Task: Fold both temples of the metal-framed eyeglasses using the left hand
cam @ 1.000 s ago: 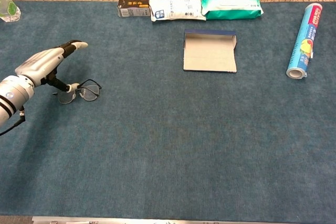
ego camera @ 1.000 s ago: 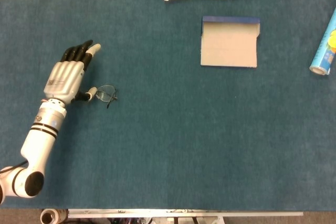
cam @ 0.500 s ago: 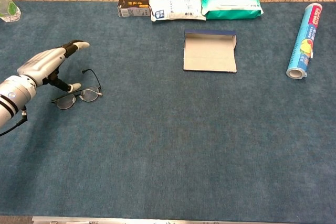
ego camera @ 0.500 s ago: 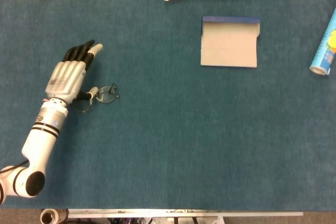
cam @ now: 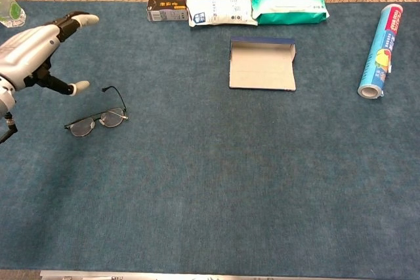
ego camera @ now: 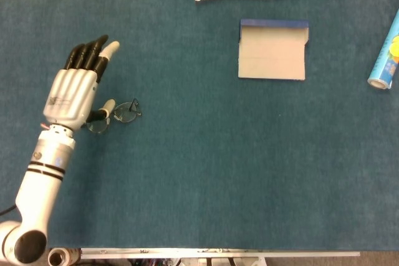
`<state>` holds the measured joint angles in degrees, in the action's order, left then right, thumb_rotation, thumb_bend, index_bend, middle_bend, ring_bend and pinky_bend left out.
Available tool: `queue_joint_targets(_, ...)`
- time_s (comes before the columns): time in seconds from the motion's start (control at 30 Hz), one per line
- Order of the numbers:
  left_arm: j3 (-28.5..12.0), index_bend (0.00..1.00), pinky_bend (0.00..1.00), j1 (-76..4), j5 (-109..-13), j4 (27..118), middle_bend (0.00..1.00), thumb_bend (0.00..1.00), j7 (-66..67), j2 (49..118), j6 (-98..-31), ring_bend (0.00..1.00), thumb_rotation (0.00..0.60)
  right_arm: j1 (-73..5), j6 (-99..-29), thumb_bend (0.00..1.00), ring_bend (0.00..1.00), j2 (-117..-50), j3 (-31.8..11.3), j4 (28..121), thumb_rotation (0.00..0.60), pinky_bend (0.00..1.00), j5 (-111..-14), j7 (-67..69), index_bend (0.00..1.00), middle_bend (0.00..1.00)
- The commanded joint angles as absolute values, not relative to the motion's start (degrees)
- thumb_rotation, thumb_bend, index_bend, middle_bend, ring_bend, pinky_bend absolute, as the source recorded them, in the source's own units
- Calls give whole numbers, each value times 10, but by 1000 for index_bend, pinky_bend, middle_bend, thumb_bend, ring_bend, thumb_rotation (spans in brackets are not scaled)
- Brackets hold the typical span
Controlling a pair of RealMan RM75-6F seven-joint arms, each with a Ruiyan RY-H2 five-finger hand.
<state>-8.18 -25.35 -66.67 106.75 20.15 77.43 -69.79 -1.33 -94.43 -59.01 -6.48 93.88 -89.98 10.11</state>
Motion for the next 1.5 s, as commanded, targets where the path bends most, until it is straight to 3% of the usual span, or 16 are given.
queue_joint_targets(0.03,-87,0,16,-252,-638,1154,0,261,297,744,-740,0,600,-13,-946,160,466,-590,-64,940,600,517,-902,101,607,547)
queue_joint_targets(0.27,-85,0,15,-269,-616,1193,0,320,377,769,-759,0,600,-12,-949,160,466,-589,-65,940,600,517,-902,103,607,547)
queue_joint_targets(0.87,-93,0,16,-322,-570,1146,0,325,432,869,-755,0,600,-12,-949,160,466,-587,-66,940,600,517,-900,106,607,547)
queue_joint_targets(1.5,-78,0,16,-315,-584,1071,0,330,416,885,-779,0,600,-13,-946,160,466,-588,-67,939,600,517,-896,105,608,547)
